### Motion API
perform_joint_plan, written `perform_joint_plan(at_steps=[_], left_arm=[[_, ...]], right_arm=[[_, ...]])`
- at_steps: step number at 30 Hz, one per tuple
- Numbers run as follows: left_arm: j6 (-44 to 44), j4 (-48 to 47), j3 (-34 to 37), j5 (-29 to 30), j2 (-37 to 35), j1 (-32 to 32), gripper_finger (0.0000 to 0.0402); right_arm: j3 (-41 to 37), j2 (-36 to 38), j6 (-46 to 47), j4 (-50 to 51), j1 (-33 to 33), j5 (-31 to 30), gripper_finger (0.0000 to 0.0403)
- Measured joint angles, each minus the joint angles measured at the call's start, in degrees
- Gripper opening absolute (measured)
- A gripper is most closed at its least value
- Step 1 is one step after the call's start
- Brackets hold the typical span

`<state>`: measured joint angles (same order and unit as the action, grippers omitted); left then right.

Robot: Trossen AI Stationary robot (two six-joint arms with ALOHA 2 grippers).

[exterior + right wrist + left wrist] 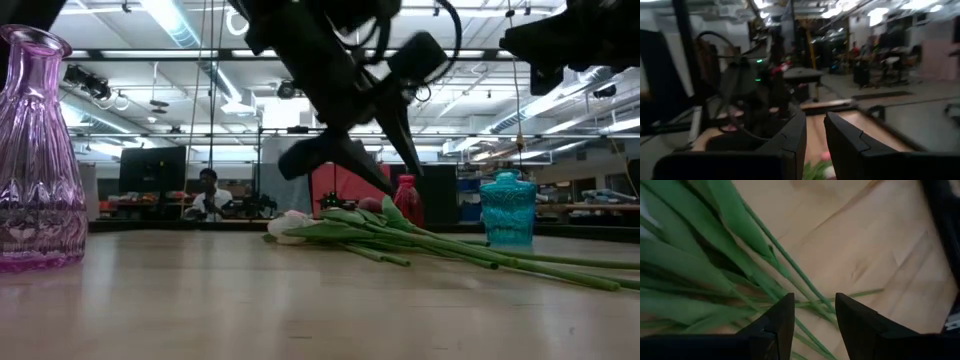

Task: Sort flowers into vase by color
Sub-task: Put the bottom red tulip into the red vase

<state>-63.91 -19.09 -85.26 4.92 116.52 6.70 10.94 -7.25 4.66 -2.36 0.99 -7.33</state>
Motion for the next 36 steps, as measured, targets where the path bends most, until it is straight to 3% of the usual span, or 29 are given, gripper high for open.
perform_joint_plan(at_steps=[5, 11, 19, 27, 32, 36], left_arm=[[-0.8, -3.38, -3.79, 0.2, 3.32, -0.05, 0.0147], [0.11, -5.17, -4.88, 4.51, 3.42, -0.35, 0.0158], [-1.12, -4.43, -4.82, 4.35, 4.8, -1.61, 0.0189], [-1.2, -2.25, -4.76, 2.5, 7.33, -2.4, 0.0192], [-0.41, -2.59, -4.82, 3.13, 8.02, -3.0, 0.0178], [1.51, -2.27, -4.82, 4.01, 8.43, -3.28, 0.0143]], right_arm=[[-0.02, 0.0, -0.44, 0.94, 0.0, 0.31, 0.0084], [-0.02, 0.0, -2.06, -0.42, 0.0, 0.37, 0.0084], [-0.02, 0.0, -3.42, -0.6, 0.0, 0.39, 0.0084], [-0.08, -0.27, -4.48, -1.79, 0.0, 0.13, 0.0084], [-0.11, -0.9, -4.45, -2.21, 0.0, -0.49, 0.0084], [-0.11, -1.09, -4.45, -2.39, 0.0, -0.99, 0.0084]])
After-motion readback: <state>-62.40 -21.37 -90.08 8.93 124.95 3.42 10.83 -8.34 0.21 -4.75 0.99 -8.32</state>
